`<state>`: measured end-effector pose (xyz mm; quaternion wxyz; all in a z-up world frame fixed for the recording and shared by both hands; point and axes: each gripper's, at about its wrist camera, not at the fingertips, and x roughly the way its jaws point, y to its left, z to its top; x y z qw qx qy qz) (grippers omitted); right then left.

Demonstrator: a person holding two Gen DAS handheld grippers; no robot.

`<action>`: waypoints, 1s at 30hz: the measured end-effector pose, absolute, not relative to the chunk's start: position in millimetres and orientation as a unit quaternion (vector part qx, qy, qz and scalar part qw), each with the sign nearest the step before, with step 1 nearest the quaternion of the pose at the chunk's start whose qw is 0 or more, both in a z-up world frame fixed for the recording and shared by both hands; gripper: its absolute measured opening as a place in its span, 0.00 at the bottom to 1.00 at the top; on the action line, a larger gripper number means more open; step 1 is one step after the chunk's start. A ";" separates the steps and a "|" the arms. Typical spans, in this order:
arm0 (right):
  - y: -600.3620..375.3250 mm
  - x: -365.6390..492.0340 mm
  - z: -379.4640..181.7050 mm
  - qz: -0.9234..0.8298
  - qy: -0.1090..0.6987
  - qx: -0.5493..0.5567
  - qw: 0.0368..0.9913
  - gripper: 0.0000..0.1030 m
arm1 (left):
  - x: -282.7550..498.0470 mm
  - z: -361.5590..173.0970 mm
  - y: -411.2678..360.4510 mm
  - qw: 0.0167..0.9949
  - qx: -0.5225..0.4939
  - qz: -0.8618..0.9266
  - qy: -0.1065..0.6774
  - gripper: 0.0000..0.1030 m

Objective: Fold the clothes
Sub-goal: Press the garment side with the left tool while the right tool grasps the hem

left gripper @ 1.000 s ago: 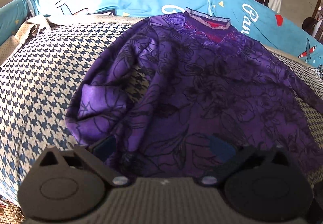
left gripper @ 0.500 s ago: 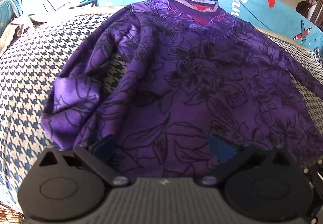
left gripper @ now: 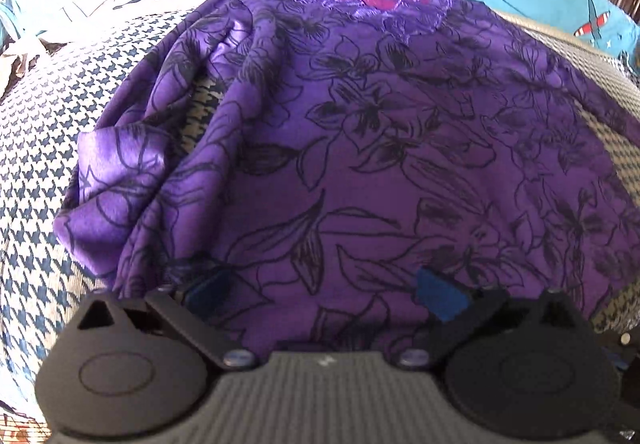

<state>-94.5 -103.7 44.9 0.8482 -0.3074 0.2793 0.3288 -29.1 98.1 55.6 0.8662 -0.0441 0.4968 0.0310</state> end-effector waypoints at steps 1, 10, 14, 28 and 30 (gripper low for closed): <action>-103.6 -96.5 43.3 0.330 0.280 -0.313 0.845 0.07 | -29.8 54.7 96.7 0.866 -0.040 0.031 0.498 1.00; -116.7 -95.8 47.8 0.333 0.301 -0.258 0.856 0.08 | -31.6 47.8 86.4 0.866 -0.005 0.033 0.499 1.00; -135.4 -91.3 56.4 0.308 0.313 -0.200 0.876 0.08 | -33.7 51.6 84.6 0.873 -0.013 0.035 0.487 1.00; -235.8 -56.4 76.7 0.023 0.297 0.003 0.955 0.41 | -33.9 52.8 63.1 0.878 -0.015 0.019 0.477 1.00; -253.7 -52.6 78.1 -0.018 0.299 0.042 0.953 0.46 | -33.0 52.5 61.1 0.878 -0.013 0.019 0.478 1.00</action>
